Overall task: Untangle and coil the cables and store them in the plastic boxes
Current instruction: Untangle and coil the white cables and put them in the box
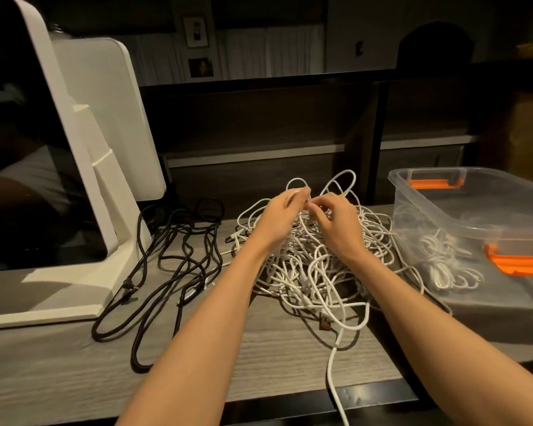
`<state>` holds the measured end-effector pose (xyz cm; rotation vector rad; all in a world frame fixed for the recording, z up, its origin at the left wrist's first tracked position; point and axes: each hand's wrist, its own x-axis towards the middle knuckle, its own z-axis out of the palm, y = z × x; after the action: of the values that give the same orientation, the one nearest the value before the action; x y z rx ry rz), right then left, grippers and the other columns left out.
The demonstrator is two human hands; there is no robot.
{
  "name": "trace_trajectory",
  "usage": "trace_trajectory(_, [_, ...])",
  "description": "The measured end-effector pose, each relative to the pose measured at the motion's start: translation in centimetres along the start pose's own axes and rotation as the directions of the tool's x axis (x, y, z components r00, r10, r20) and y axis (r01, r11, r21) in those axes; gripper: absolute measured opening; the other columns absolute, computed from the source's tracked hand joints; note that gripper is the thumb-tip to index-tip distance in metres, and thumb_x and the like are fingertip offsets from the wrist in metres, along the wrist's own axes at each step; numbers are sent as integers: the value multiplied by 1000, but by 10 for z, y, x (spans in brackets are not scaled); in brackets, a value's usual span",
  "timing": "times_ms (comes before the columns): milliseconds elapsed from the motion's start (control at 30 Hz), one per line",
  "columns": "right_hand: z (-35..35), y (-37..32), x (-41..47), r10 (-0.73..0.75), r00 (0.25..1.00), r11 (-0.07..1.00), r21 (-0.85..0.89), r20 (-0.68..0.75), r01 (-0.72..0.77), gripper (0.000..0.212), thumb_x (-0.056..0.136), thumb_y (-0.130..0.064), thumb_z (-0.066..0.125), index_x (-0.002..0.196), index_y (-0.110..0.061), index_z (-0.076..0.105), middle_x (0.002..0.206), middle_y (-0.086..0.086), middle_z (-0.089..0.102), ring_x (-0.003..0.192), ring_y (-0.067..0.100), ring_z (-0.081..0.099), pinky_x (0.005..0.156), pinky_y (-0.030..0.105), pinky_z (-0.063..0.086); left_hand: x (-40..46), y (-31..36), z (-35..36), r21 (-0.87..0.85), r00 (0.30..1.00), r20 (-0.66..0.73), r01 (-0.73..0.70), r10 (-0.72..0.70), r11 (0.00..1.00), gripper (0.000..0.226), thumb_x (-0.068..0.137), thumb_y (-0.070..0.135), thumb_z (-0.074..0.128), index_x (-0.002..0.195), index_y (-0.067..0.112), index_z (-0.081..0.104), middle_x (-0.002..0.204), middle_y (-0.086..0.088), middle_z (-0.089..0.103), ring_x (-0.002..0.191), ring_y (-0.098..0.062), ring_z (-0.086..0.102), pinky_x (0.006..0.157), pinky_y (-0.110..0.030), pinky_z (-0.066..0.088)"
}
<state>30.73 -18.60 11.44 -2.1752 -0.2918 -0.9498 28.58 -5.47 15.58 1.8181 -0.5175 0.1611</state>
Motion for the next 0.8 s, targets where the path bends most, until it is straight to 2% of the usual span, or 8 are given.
trace_trajectory(67, [-2,0,1,-27,999,1000,-3,22,27,16,94,-22,57,97,-12,69,91,-2,64,88,11,53,73,10,36,-3,1,1,-24,999,4,-45,45,999,37,105,25,39,125,4,62,101,0,51,105,-31,44,87,-38,44])
trace_trajectory(133, [-3,1,1,-43,997,998,-32,57,45,16,94,-25,57,99,-13,67,93,-5,62,88,12,54,76,24,42,-1,-3,0,-40,999,-36,-41,40,998,38,105,23,38,122,4,65,100,1,53,103,-30,49,84,-33,47])
trace_trajectory(233, [-3,2,2,-37,987,994,-95,154,52,14,91,-23,61,103,-16,66,98,-7,59,95,17,53,82,37,46,3,-11,1,-81,997,-81,-13,7,997,38,106,27,37,114,10,70,95,-22,56,82,-18,61,80,-29,48])
trace_trajectory(267, [-3,2,3,-27,982,990,-128,186,52,17,91,-22,62,106,-17,65,102,-7,60,99,18,51,84,38,45,5,-15,1,-89,996,-88,-10,2,996,38,106,30,37,112,14,71,97,-19,62,94,-12,62,90,-29,48])
trace_trajectory(367, [-2,1,5,11,973,970,-238,229,45,29,91,-22,61,120,-21,60,117,-5,57,109,19,49,89,38,45,7,-19,2,-176,993,-111,6,-26,984,36,105,33,37,107,22,71,116,-4,67,114,-13,59,101,-35,45])
trace_trajectory(500, [-2,7,6,48,971,953,-302,235,26,41,91,-21,59,132,-25,53,131,-5,51,117,20,48,86,34,46,6,-14,-1,-376,981,-192,-57,-18,925,34,106,29,33,110,19,66,112,-3,70,110,-12,64,101,-31,48])
trace_trajectory(633, [-5,15,4,174,936,927,-371,307,-51,63,92,-23,57,149,-27,30,150,-1,38,129,27,38,101,39,39,10,-11,-11,-591,969,-237,-92,-64,801,36,106,30,30,116,14,60,111,-5,69,104,-13,67,91,-27,54])
trace_trajectory(800, [-8,6,1,74,982,981,-191,176,-39,35,93,-26,50,127,-31,58,129,-4,50,124,17,37,101,42,28,9,-18,-15,-708,969,-179,-6,-171,706,37,106,34,29,121,15,57,109,-9,69,101,-15,68,85,-28,56])
